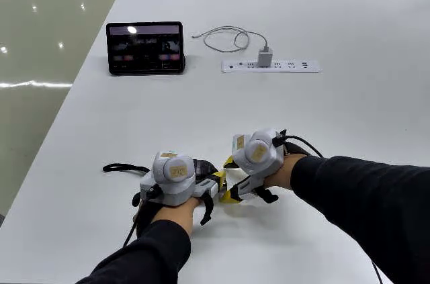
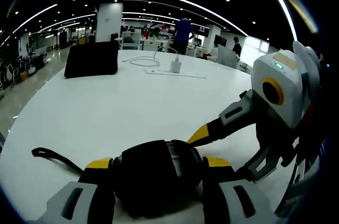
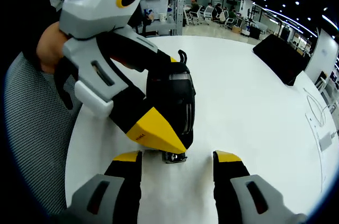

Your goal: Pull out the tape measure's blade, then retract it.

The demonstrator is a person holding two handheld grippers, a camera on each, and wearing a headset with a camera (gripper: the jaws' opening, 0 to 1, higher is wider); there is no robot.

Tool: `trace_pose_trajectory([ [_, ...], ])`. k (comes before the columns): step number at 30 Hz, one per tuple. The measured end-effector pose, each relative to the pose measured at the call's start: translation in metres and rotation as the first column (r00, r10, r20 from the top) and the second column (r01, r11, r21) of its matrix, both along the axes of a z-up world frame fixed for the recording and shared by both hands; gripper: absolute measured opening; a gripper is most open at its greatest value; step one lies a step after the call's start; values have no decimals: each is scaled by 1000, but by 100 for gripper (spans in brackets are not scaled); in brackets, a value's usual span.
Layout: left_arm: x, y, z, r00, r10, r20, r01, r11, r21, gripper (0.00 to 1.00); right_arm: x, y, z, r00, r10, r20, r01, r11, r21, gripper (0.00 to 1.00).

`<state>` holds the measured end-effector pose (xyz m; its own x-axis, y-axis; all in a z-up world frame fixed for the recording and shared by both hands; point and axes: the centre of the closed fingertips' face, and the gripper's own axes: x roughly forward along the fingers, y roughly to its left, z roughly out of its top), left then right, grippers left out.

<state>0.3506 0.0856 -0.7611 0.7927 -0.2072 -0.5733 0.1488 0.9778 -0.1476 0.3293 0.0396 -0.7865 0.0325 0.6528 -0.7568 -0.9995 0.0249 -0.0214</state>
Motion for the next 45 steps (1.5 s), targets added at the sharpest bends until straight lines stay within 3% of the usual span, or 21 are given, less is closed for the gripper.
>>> trace_pose_trajectory([
  [6, 1, 0, 0, 1000, -7, -1, 7, 1000, -7, 64, 3, -5, 3, 999, -52, -14, 52, 998, 22, 75],
  [14, 0, 0, -1, 1000, -11, -26, 9, 999, -52, 64, 3, -16, 4, 995, -93, -28, 93, 996, 11, 79],
  [19, 1, 2, 2, 999, -34, -5, 34, 997, -66, 76, 4, -19, 7, 991, -129, -37, 129, 991, 20, 84],
  [22, 2, 6, 5, 999, -54, 6, 54, 997, -48, 84, 4, -23, 9, 987, -156, -44, 157, 987, 25, 85],
  [23, 3, 13, 8, 998, -66, 23, 66, 998, -4, 86, 2, -25, 9, 985, -166, -56, 167, 986, 22, 86],
  [25, 5, 19, 11, 997, -70, 39, 70, 997, 24, 89, 1, -28, 8, 984, -172, -48, 173, 985, 19, 88],
  [30, 5, 36, 11, 997, -79, 20, 79, 997, 8, 100, -4, -33, 11, 981, -186, -47, 188, 982, 28, 90],
  [31, 4, 35, 12, 994, -105, 18, 105, 994, -15, 100, -3, -34, 13, 980, -196, -46, 197, 980, 36, 91],
  [33, 0, 37, 10, 992, -127, -5, 127, 992, -18, 100, -4, -36, 14, 978, -204, -51, 206, 978, 44, 93],
  [36, -4, 38, 12, 980, -200, 7, 200, 980, -18, 100, -4, -44, 16, 974, -224, -46, 226, 973, 48, 96],
  [38, -10, 37, 12, 971, -238, 0, 238, 969, -61, 100, -4, -49, 19, 969, -241, -45, 244, 968, 66, 96],
  [40, -13, 44, 12, 970, -242, -13, 240, 969, -60, 100, -3, -54, 21, 965, -259, -45, 262, 962, 77, 97],
  [42, -16, 51, 15, 966, -258, 2, 258, 965, -47, 97, -4, -62, 24, 961, -275, -39, 277, 957, 90, 98],
  [45, -20, 58, 18, 960, -281, 8, 281, 958, -64, 98, -4, -73, 27, 954, -298, -38, 300, 949, 101, 98],
])
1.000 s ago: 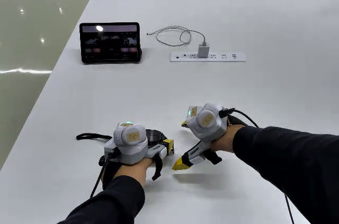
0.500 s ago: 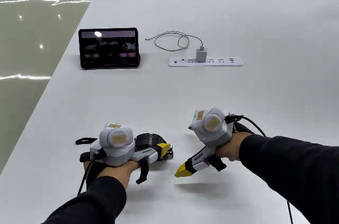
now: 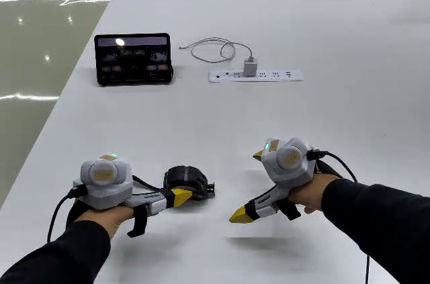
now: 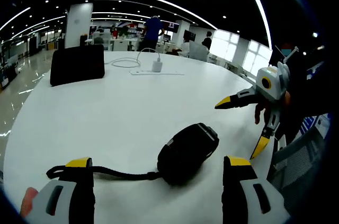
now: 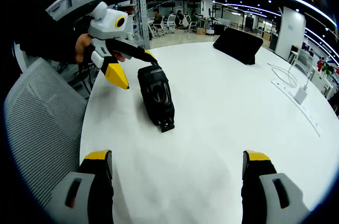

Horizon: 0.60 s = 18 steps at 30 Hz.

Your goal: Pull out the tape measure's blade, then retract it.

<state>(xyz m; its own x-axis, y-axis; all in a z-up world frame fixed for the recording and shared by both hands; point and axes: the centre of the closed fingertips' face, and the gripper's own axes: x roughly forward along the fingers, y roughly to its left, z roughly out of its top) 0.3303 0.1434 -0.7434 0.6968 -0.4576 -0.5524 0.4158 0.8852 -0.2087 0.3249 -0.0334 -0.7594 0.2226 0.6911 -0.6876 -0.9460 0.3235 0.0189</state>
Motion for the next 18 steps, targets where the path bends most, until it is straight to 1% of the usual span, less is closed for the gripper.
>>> trace_pose_trajectory([
  [1, 0, 3, 1, 1000, -9, 11, 9, 1000, 6, 99, 0, -5, 2, 1000, -15, 1, 15, 1000, 6, 98],
  [2, -2, 4, 2, 1000, -17, 11, 17, 1000, 4, 100, 0, -9, 4, 1000, -29, 2, 29, 999, 16, 98],
  [4, -9, 6, 2, 999, -33, -6, 33, 999, 12, 100, 0, -19, 6, 999, -48, 10, 48, 999, 19, 99],
  [5, -12, 6, 3, 999, -42, -4, 42, 999, 19, 100, 0, -23, 7, 998, -57, 16, 57, 998, 17, 99],
  [6, -16, 6, 3, 998, -66, 1, 66, 997, 39, 100, -2, -28, 8, 998, -65, 20, 64, 998, 22, 99],
  [7, -19, 6, 2, 997, -78, -5, 78, 996, 51, 100, -3, -32, 8, 997, -70, 17, 69, 997, 24, 100],
  [8, -24, 7, 1, 996, -90, -18, 90, 994, 57, 100, -5, -38, 7, 997, -76, 12, 76, 997, 16, 100],
  [10, -28, 6, 3, 995, -103, -12, 104, 993, 58, 100, -7, -45, 7, 996, -83, 19, 83, 996, 13, 100],
  [11, -30, 7, 5, 993, -115, 8, 115, 991, 63, 100, -8, -50, 8, 995, -94, 18, 93, 995, 20, 100],
  [15, -37, 7, 5, 991, -136, -6, 136, 989, 56, 100, -12, -66, 8, 992, -125, 13, 124, 992, 27, 100],
  [16, -39, 6, 6, 990, -144, -3, 144, 988, 64, 100, -13, -72, 8, 991, -135, 15, 135, 990, 29, 100],
  [18, -42, 5, 8, 987, -160, -1, 159, 985, 62, 100, -14, -81, 10, 988, -154, 15, 154, 987, 35, 100],
])
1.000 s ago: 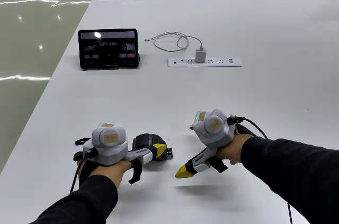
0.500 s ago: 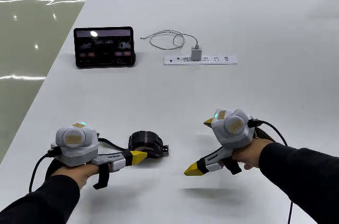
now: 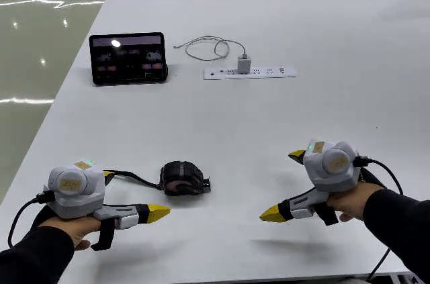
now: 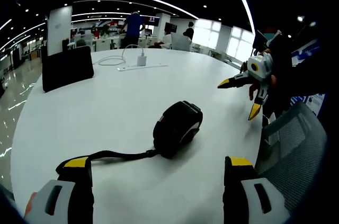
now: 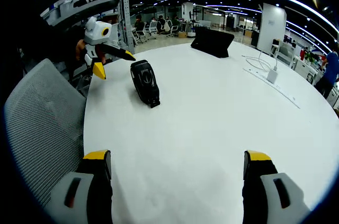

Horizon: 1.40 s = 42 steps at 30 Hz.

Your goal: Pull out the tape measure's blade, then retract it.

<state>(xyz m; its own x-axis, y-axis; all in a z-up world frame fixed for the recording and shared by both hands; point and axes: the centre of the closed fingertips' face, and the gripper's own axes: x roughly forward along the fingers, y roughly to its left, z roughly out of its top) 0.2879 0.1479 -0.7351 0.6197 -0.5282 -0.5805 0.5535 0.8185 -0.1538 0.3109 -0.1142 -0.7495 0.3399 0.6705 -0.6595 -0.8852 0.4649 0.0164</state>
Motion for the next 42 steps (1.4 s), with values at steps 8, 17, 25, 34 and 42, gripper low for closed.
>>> trace_pose_trajectory([
  [8, -4, 12, 6, 1000, -20, 11, 20, 1000, 17, 100, -7, -32, 6, 998, -49, 28, 49, 999, 3, 100],
  [17, -10, 25, 20, 999, -41, 29, 39, 997, 68, 100, -18, -78, 12, 991, -133, 25, 133, 991, 17, 100],
  [25, -20, 31, 24, 999, -3, 38, 2, 999, 34, 100, -29, -125, 18, 981, -192, 42, 192, 981, 7, 100],
  [34, -29, 57, 36, 998, 32, 46, -33, 999, 13, 100, -44, -160, 30, 969, -243, 51, 244, 970, -12, 100],
  [42, -33, 75, 41, 998, 48, 48, -50, 998, 37, 100, -51, -189, 34, 960, -273, 67, 276, 960, -45, 100],
])
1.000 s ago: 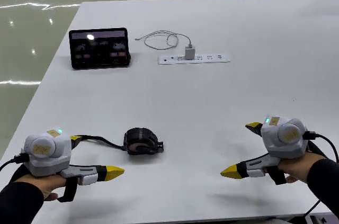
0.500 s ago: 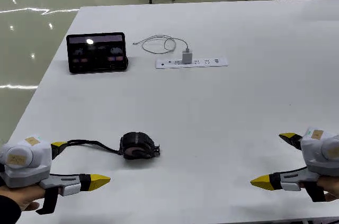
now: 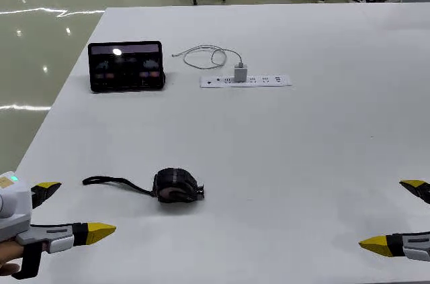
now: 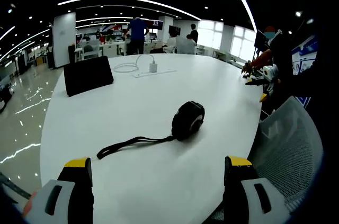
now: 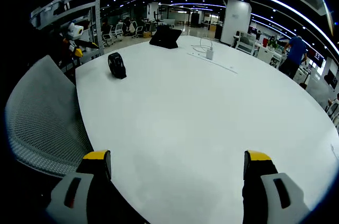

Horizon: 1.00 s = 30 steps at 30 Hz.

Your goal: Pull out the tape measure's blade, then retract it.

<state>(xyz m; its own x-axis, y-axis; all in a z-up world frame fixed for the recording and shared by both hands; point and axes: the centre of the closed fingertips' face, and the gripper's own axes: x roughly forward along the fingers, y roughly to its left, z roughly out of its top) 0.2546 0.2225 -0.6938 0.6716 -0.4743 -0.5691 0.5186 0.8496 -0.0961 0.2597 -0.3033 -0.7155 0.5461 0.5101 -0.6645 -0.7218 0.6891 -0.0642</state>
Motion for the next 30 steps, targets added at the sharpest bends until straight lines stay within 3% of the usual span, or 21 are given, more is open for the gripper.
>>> trace_pose_trajectory([
  [3, -3, 3, -4, 1000, 4, -28, -3, 1000, 21, 100, -4, -5, 2, 1000, -9, 1, 9, 1000, 9, 100],
  [9, -5, 1, -5, 999, -10, -38, 11, 1000, 20, 100, -8, -8, 1, 1000, -15, -10, 15, 1000, 26, 100],
  [13, -7, -2, -7, 998, -12, -67, 12, 1000, 4, 100, -6, -11, 1, 1000, -17, -11, 17, 1000, 23, 100],
  [25, -3, 0, -5, 998, -16, -63, 17, 1000, 18, 100, -2, -6, 2, 1000, -14, -12, 15, 999, 32, 100],
  [26, -2, 3, -5, 999, -8, -54, 10, 999, 40, 100, -2, -6, 2, 1000, -12, -12, 12, 999, 31, 100],
  [30, -2, 3, -4, 998, -10, -58, 12, 999, 30, 100, -3, -5, 1, 1000, -10, -13, 10, 999, 33, 100],
])
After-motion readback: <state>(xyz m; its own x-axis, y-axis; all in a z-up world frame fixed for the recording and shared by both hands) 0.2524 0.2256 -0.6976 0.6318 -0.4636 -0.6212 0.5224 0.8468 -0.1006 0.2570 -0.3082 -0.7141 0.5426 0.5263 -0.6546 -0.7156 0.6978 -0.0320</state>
